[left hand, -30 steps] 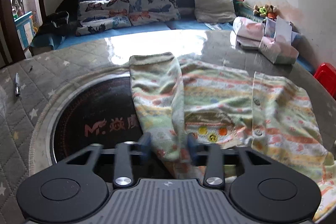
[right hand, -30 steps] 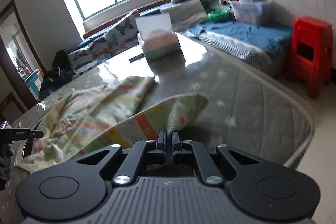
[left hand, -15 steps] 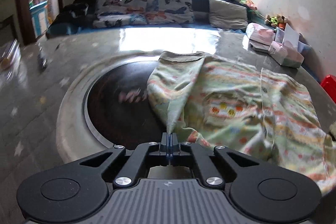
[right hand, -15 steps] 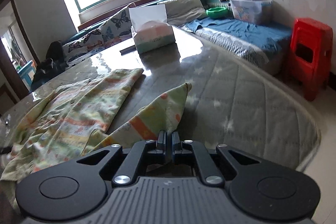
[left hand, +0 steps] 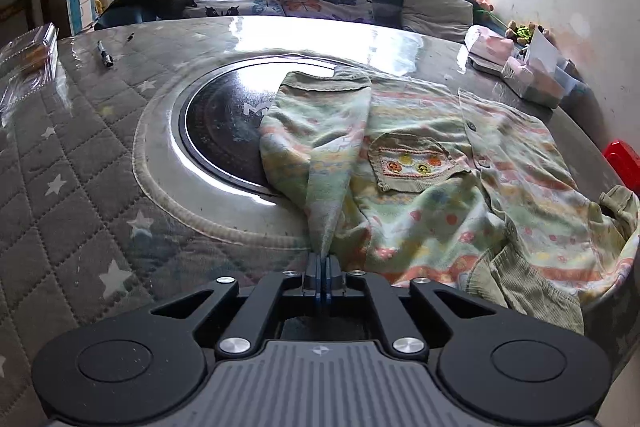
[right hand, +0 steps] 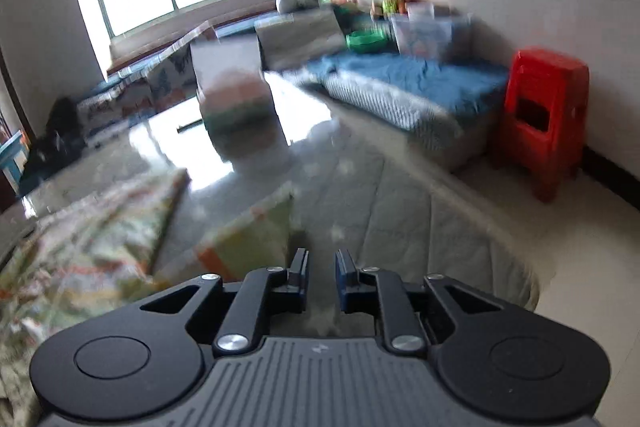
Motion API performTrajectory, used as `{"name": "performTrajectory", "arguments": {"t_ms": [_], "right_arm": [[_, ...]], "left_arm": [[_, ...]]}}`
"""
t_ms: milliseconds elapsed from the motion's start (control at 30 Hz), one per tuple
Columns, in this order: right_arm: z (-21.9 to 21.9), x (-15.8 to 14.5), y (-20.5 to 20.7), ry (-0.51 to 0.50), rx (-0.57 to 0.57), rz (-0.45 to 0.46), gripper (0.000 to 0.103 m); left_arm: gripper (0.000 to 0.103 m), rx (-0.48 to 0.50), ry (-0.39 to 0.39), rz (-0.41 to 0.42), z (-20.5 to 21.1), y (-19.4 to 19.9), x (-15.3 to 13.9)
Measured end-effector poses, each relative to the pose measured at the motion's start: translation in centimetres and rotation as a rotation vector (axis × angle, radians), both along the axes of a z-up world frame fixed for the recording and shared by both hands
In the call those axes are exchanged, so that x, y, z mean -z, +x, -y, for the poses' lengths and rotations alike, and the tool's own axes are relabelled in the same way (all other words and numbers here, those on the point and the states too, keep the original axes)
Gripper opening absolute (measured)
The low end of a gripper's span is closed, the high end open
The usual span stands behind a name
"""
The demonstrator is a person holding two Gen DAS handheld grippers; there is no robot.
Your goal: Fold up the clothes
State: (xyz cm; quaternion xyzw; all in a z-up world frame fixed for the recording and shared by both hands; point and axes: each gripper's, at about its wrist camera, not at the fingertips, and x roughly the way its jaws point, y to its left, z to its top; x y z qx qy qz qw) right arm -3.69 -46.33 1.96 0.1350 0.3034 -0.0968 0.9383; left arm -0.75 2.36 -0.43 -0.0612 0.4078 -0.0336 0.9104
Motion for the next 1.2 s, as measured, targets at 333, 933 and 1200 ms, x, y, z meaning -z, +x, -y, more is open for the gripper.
{"name": "performTrajectory", "arguments": {"t_ms": [333, 933, 1200], "right_arm": [[-6.0, -1.1, 8.2, -0.051, -0.243, 0.003, 0.03], [0.4, 1.8, -2.5, -0.029, 0.028, -0.126, 0.042], [-1.9, 3.3, 2.7, -0.104, -0.075, -0.147, 0.052]], "left_arm": [[0.024, -0.016, -0.008, 0.031, -0.1, -0.1, -0.9], [0.053, 0.037, 0.02, 0.082, 1.1, 2.0, -2.3], [0.058, 0.021, 0.061, 0.093, 1.6, 3.7, -2.6]]}}
